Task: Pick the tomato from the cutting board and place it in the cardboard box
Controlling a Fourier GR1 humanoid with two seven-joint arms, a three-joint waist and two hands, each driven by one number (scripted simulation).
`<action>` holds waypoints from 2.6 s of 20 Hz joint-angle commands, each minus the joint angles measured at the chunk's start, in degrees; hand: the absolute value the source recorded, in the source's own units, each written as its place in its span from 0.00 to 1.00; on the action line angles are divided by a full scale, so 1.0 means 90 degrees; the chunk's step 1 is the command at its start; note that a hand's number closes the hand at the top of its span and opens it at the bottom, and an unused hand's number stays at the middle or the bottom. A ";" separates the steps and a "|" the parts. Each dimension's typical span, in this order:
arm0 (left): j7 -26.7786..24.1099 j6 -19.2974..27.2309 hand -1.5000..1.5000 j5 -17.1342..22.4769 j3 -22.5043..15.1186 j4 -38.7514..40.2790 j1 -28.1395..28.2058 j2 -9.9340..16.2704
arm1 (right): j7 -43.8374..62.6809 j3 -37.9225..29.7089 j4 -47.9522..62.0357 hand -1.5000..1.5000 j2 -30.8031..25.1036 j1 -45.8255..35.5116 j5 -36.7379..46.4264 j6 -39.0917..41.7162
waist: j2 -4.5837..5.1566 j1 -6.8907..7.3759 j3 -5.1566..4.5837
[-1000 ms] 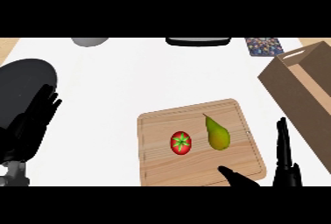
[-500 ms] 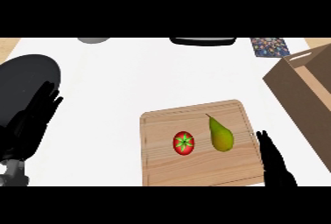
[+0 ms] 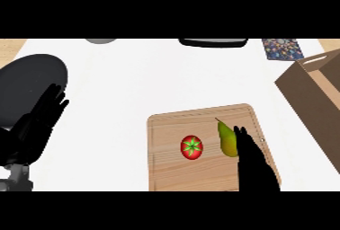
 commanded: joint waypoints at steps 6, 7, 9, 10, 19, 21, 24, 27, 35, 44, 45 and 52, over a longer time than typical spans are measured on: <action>-0.0074 -0.0143 0.50 0.0062 0.0135 0.0245 0.0004 -0.0057 | 0.2203 -0.0155 0.0621 0.00 0.1401 -0.1397 -0.0026 0.1641 | 0.0005 -0.0112 0.0036; 0.0226 0.0021 0.50 0.0092 0.0245 -0.0046 -0.0015 0.0087 | 0.2205 -0.0029 0.0392 0.00 0.1406 -0.1242 0.0032 0.1776 | -0.0036 -0.0125 0.0038; 0.0054 -0.0092 0.50 0.0084 0.0278 -0.0032 0.0172 0.0068 | 0.2209 -0.0174 0.0566 0.00 0.1413 -0.1319 -0.0072 0.1773 | -0.0027 -0.0124 0.0043; -0.0008 -0.0243 0.50 0.0067 0.0247 -0.0017 0.0228 0.0129 | 0.2210 -0.0305 0.0567 0.00 0.1415 -0.1529 -0.0158 0.1906 | -0.0026 -0.0112 0.0037; 0.0337 0.0022 0.50 -0.0068 0.0239 -0.0151 -0.0030 -0.0067 | 0.2214 -0.0039 0.1211 0.00 0.1423 -0.2207 -0.0234 0.1355 | -0.0026 -0.0169 0.0050; 0.0421 -0.0316 0.50 0.0225 0.0516 -0.0028 -0.0021 0.0156 | 0.2214 -0.0049 0.1401 0.00 0.1423 -0.2359 -0.0219 0.1269 | -0.0022 -0.0151 0.0051; 0.0068 -0.0011 0.50 -0.0190 0.0234 0.0005 0.0154 -0.0236 | 0.2213 -0.0322 0.1431 0.00 0.1424 -0.2518 -0.0342 0.1770 | -0.0021 -0.0175 0.0049; 0.0156 -0.0096 0.50 -0.0108 0.0329 0.0059 0.0079 -0.0162 | 0.2213 -0.0335 0.2012 0.00 0.1424 -0.2703 -0.0497 0.1569 | -0.0008 -0.0140 0.0048; 0.0098 -0.0311 0.50 -0.0152 0.0353 0.0150 0.0129 -0.0172 | 0.2214 -0.0249 0.2400 0.00 0.1424 -0.2717 -0.0632 0.1345 | -0.0023 -0.0161 0.0051; 0.0267 -0.0040 0.50 -0.0289 0.0376 -0.0275 0.0186 -0.0309 | 0.2214 -0.0459 0.2692 0.00 0.1424 -0.2732 -0.0749 0.1542 | -0.0039 -0.0166 0.0055; 0.0117 -0.0207 0.50 -0.0285 0.0444 0.0280 -0.0087 -0.0289 | 0.2214 -0.0491 0.2660 0.00 0.1424 -0.2873 -0.0759 0.1534 | -0.0025 -0.0234 0.0047; 0.0224 -0.0355 0.50 -0.0232 0.0534 -0.0186 0.0235 -0.0210 | 0.2036 -0.0067 0.3006 0.00 0.1424 -0.2412 -0.0850 0.1087 | -0.0035 -0.0188 0.0057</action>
